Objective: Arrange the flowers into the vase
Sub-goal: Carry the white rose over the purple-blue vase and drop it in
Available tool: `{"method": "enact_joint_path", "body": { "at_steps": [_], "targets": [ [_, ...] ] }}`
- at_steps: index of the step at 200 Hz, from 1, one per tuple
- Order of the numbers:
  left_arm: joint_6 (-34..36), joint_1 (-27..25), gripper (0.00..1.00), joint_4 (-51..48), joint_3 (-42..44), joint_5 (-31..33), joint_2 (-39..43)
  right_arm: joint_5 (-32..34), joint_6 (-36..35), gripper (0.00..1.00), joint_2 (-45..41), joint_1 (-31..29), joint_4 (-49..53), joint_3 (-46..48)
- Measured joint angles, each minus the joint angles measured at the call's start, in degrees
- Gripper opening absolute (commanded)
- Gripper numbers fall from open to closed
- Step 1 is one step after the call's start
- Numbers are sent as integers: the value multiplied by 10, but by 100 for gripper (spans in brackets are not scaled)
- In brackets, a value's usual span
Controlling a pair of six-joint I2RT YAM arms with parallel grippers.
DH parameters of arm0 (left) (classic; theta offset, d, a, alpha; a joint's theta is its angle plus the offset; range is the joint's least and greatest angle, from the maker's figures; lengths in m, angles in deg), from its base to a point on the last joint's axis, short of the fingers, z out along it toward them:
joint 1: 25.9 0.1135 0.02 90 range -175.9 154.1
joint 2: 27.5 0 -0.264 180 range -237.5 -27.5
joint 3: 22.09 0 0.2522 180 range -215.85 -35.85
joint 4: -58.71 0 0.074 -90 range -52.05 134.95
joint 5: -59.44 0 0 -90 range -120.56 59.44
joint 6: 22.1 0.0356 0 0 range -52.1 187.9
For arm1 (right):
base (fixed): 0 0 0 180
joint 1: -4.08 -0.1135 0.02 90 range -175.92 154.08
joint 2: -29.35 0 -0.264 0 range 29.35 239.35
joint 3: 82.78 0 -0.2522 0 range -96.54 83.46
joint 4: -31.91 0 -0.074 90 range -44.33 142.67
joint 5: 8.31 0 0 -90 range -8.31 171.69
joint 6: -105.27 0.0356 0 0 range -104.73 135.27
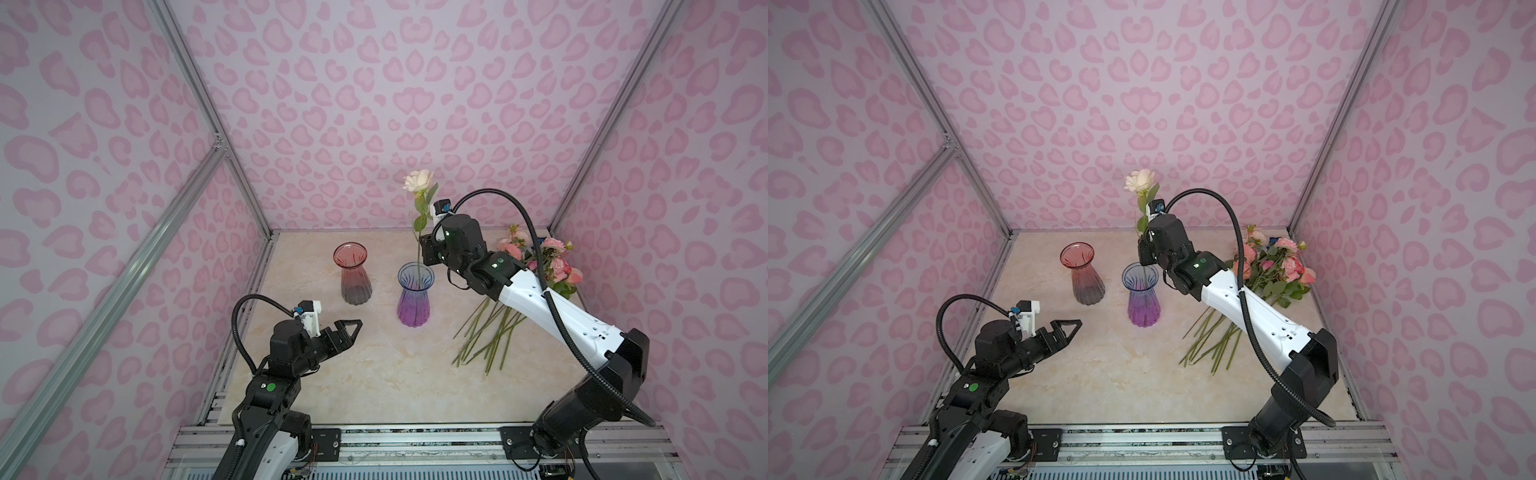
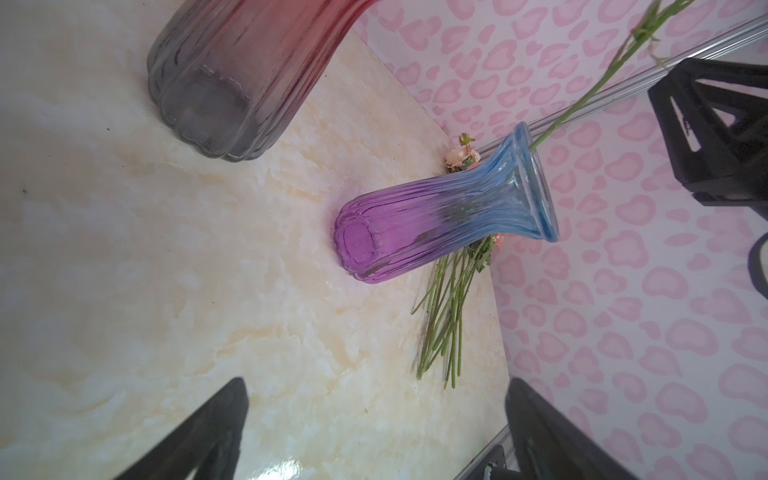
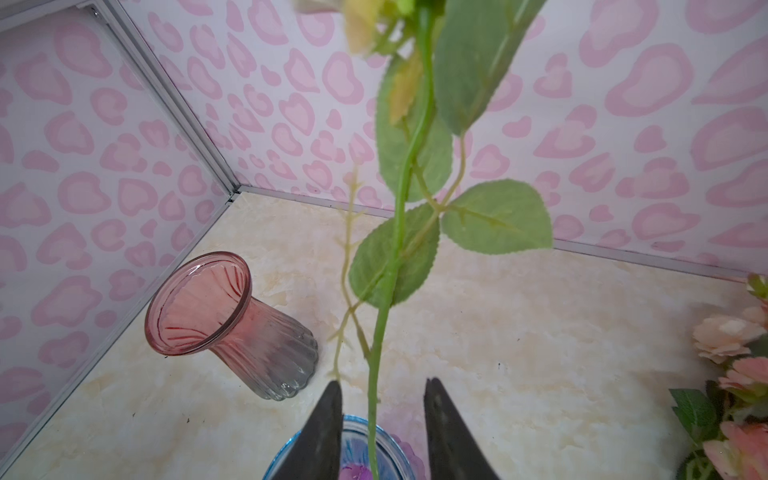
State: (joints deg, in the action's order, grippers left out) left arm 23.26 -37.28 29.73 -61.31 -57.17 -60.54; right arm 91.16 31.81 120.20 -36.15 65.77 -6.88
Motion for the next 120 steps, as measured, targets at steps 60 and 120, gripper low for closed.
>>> {"method": "enact_joint_path", "body": {
  "at_steps": [60,120],
  "targets": [
    [7,0,97,4,6,0,-8,32,9,41,-123,17,23,66],
    [-65,-26,96,75,83,21,7,-62,117,37,-102,283,53,205]
  ]
}}
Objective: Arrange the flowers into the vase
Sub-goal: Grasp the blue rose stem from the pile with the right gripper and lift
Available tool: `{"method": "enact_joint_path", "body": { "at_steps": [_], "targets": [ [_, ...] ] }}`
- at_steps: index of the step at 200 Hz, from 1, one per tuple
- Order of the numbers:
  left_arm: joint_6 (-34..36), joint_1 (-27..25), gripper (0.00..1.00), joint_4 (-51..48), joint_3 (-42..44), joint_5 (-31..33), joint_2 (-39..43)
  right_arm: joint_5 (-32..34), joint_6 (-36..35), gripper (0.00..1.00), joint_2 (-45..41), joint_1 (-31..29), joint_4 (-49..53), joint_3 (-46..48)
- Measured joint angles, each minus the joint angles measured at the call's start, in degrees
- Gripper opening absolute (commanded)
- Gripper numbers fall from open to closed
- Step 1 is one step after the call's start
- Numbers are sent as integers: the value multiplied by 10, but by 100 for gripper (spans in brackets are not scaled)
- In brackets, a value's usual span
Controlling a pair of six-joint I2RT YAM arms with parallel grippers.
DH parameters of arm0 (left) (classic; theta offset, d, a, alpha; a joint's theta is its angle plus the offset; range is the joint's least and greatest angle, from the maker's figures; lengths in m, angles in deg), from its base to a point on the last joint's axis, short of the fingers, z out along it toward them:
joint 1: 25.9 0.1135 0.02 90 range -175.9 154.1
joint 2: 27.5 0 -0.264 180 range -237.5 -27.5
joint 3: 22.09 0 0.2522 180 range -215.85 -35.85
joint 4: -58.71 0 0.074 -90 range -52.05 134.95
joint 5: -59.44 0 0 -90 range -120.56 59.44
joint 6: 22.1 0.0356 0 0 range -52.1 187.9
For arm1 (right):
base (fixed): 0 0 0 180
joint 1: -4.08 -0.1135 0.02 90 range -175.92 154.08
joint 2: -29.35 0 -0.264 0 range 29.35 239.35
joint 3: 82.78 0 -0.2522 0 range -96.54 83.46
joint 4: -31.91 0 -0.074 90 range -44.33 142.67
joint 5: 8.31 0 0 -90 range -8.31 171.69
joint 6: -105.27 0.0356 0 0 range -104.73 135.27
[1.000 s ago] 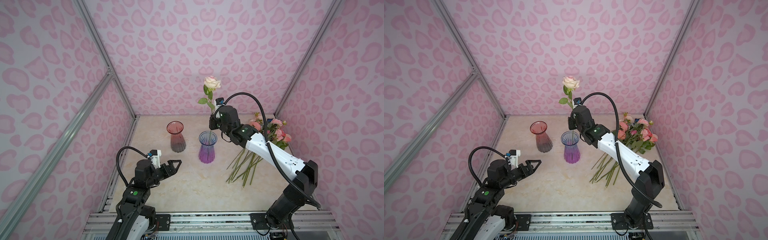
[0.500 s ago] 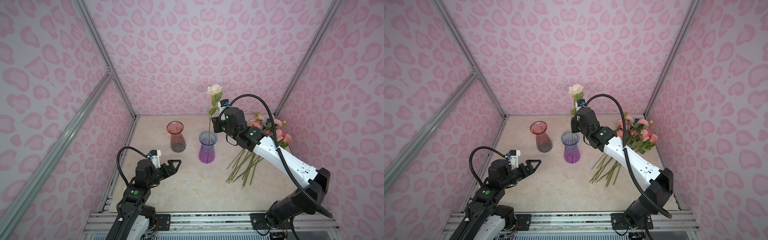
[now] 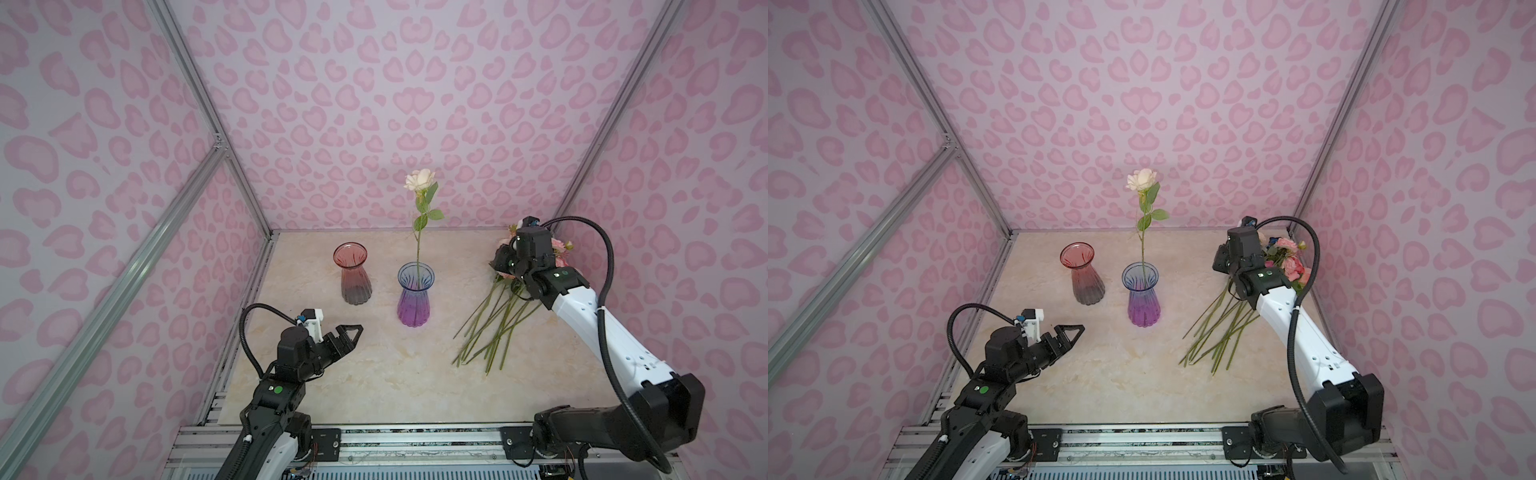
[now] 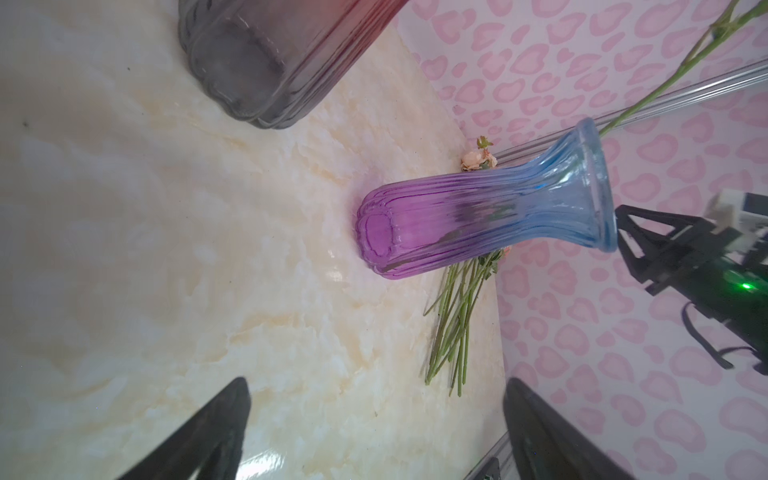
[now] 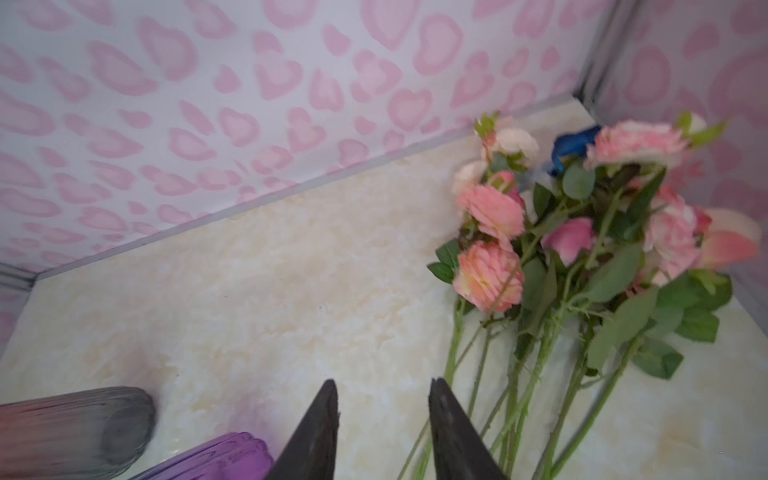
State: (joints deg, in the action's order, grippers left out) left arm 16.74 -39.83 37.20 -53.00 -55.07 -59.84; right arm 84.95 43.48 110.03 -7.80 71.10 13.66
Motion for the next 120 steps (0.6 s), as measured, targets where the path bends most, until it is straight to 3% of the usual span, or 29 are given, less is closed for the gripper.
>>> {"method": "enact_joint_path", "body": {
  "at_steps": [52,120],
  "targets": [
    [-9,-30,96,36,11,11,-22,-103,68,35,184,57,9,-21],
    [-10,-32,97,34,27,20,16,-101,128,34,210,64,6,-13]
  ]
}}
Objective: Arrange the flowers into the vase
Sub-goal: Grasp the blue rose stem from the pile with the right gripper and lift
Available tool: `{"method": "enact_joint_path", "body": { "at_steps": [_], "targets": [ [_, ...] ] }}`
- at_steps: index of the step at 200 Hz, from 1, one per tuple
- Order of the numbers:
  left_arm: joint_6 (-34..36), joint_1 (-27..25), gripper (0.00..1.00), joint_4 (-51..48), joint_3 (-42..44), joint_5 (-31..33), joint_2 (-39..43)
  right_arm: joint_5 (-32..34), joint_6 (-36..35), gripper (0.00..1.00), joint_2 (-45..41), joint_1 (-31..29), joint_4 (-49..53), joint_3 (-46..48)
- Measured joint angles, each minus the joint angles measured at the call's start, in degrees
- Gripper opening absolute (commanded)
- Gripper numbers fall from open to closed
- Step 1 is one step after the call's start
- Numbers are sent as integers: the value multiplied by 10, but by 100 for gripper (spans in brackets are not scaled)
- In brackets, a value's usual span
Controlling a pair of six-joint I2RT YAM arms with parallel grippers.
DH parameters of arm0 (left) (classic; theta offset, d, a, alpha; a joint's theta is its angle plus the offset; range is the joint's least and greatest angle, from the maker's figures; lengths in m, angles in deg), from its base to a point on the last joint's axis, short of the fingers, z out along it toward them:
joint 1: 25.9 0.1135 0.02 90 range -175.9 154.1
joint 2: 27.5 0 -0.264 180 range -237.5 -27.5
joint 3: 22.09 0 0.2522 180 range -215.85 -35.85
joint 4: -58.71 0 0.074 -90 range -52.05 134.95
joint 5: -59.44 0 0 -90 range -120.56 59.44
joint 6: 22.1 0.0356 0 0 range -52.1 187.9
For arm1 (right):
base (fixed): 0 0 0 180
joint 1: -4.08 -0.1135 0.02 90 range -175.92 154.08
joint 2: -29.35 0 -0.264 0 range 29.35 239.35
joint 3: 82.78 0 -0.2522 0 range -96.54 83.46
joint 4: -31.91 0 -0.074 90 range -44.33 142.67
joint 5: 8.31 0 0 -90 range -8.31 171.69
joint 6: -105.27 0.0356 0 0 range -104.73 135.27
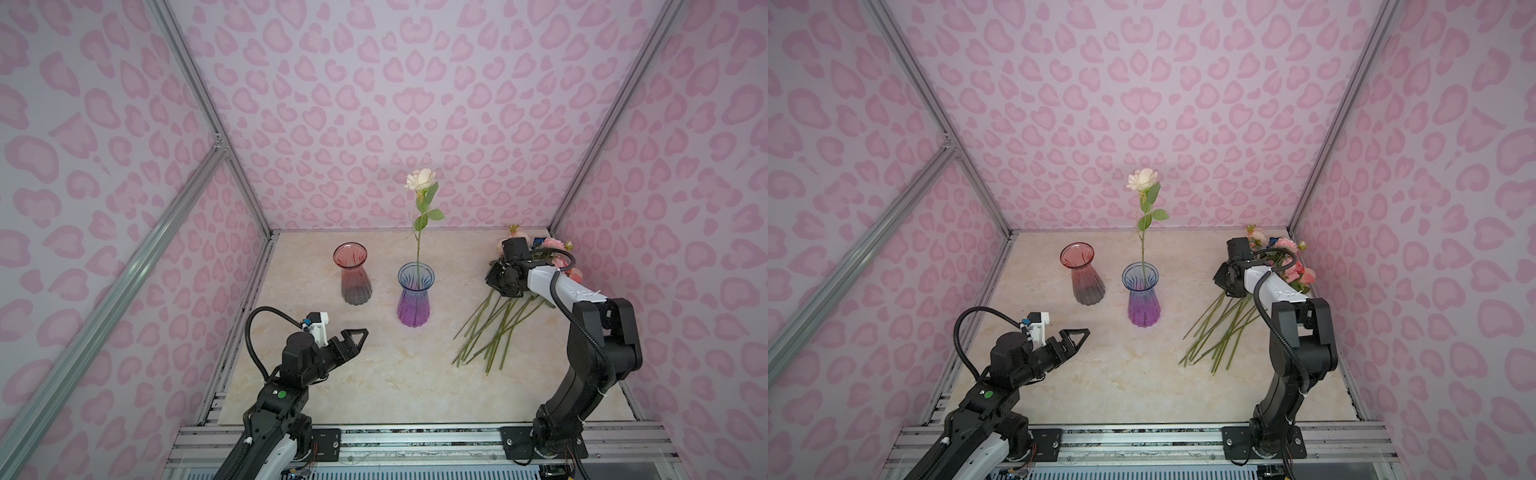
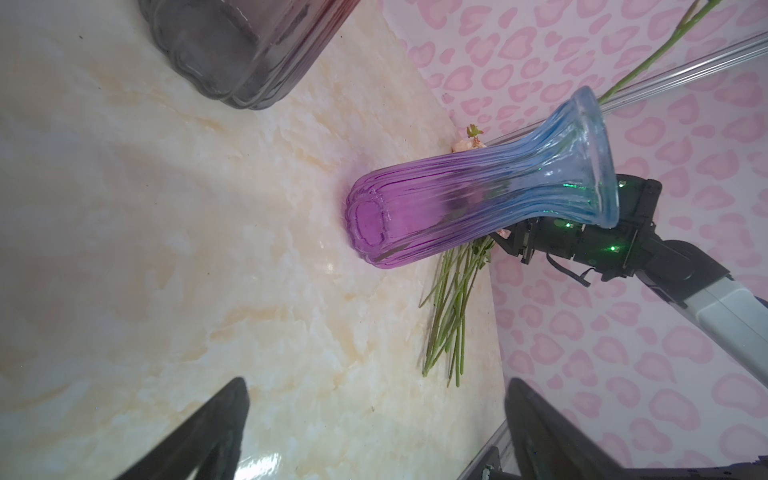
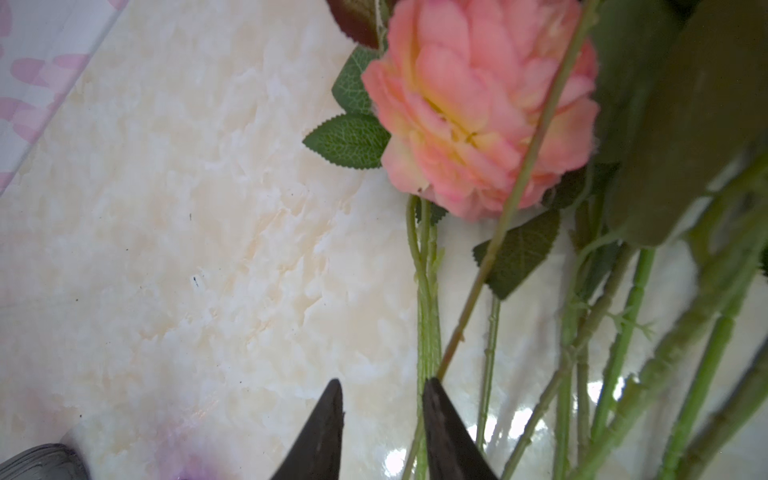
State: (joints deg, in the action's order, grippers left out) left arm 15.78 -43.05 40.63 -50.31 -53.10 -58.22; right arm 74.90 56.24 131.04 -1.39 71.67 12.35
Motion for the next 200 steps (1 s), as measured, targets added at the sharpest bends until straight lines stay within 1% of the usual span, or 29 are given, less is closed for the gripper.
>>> {"method": "enact_joint_path", "body": {
  "at_steps": [33,51,68,84,102,119,160,176,200],
  "targets": [
    [8,0,97,-1,-3,5,-16,9,3,34,-6,15,3,3],
    [13,0,97,-1,-13,4,-37,10,-1,30,-7,19,5,-7],
    [15,0,97,0,-21,2,-60,-1,-4,28,8,25,4,-22],
    [19,0,97,0,-29,-1,-76,-1,-10,25,29,29,7,-35],
    [27,0,97,2,-33,-2,-89,-1,-15,24,42,30,11,-44],
    [28,0,97,2,-33,-2,-95,-4,-25,12,50,30,14,-49],
    [29,0,97,8,-25,-2,-95,-10,-26,8,52,35,19,-47],
    [32,0,97,13,-25,-2,-94,-15,-26,1,51,36,18,-41],
    [37,0,97,13,-25,-1,-95,-23,-28,0,48,37,14,-36]
  ]
}}
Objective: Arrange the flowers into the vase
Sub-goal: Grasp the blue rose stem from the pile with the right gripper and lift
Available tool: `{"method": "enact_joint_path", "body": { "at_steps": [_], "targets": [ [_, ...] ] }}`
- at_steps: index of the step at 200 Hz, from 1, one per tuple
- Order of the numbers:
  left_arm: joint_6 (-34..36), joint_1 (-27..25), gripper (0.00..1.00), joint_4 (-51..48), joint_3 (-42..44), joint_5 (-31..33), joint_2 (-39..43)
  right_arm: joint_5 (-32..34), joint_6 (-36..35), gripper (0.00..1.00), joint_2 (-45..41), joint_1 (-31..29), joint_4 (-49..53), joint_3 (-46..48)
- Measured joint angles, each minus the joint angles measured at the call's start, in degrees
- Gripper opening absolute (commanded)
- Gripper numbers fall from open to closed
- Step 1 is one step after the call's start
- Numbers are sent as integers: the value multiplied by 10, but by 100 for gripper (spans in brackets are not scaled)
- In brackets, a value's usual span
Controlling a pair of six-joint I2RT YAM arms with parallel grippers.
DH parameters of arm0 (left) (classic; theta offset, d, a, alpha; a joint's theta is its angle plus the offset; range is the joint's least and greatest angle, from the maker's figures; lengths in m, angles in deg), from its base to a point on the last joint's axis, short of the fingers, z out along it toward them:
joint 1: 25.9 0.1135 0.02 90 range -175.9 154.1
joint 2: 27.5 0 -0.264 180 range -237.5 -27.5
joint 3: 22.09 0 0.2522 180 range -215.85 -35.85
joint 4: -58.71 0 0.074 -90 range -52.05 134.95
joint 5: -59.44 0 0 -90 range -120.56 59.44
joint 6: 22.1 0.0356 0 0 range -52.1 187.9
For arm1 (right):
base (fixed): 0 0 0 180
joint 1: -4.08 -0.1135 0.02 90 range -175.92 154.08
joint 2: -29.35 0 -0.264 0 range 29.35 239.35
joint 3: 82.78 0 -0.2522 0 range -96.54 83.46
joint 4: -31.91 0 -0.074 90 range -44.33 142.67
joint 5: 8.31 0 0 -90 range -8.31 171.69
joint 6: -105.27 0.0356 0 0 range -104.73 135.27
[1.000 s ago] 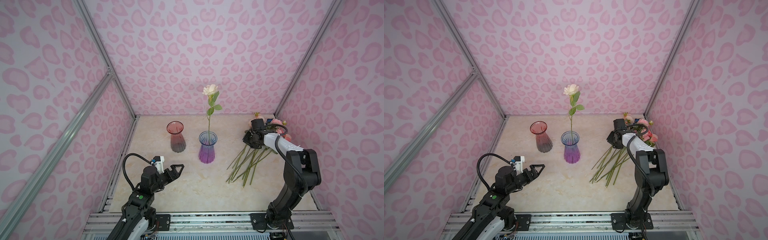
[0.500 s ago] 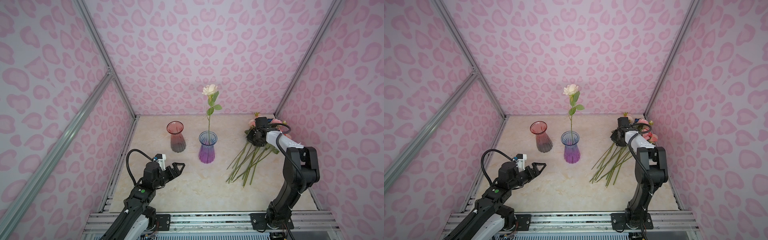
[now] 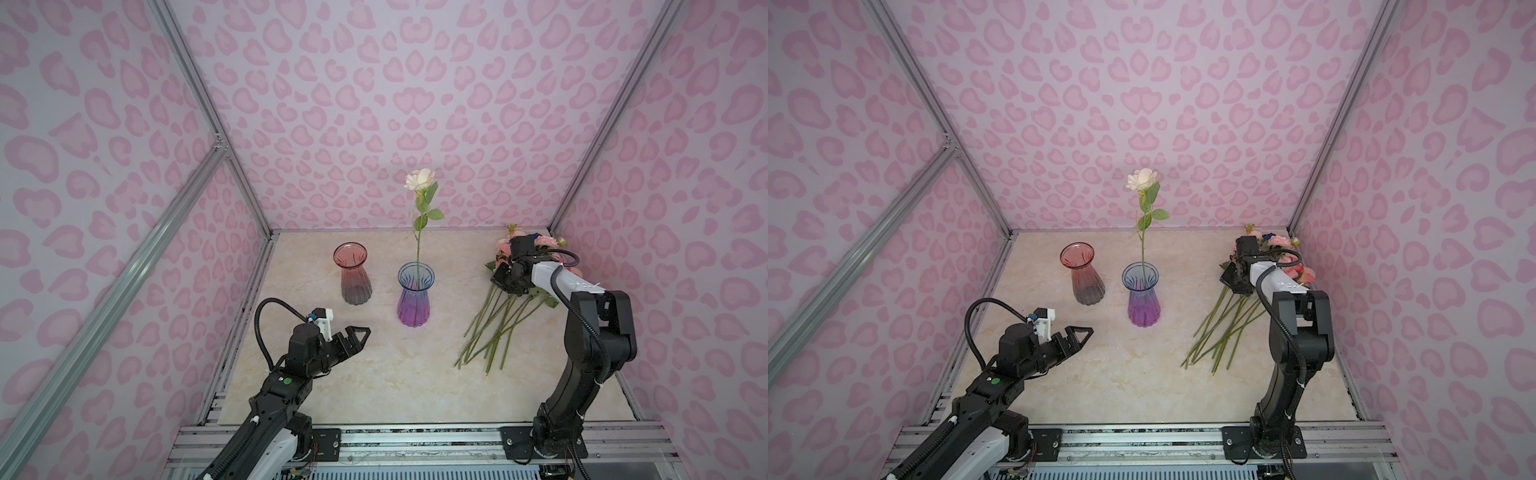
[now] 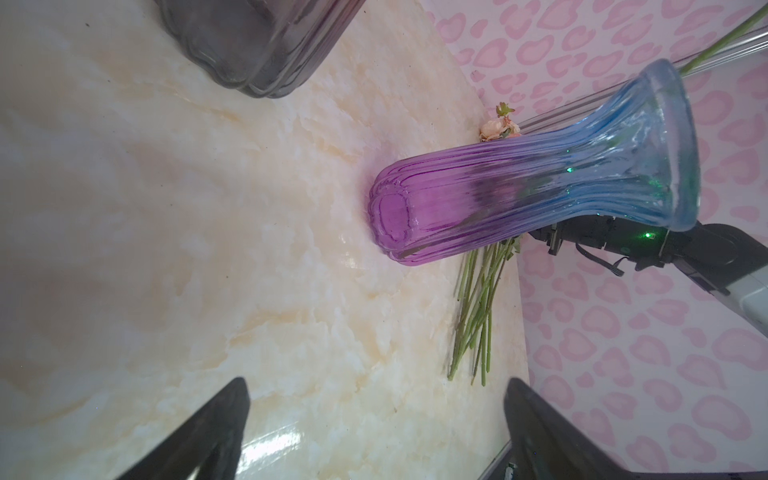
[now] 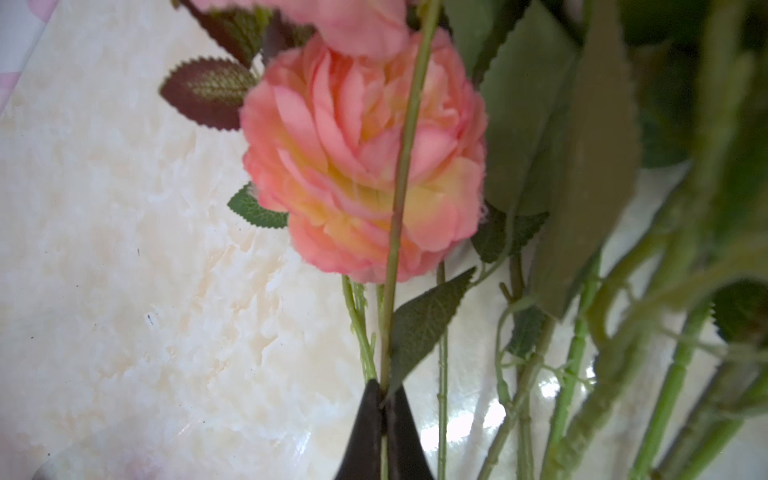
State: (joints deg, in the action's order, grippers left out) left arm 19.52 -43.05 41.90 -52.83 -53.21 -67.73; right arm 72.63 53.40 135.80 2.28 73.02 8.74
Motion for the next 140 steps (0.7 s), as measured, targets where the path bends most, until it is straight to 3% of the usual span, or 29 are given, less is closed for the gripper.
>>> {"method": "enact_joint_path", "body": {
  "at_steps": [72,140],
  "targets": [
    [12,0,96,-1,-40,-2,-26,-3,-14,0,-168,-61,-33,-3],
    [22,0,95,-19,-71,-9,-10,53,-63,0,-305,-156,-90,-19]
  ]
}}
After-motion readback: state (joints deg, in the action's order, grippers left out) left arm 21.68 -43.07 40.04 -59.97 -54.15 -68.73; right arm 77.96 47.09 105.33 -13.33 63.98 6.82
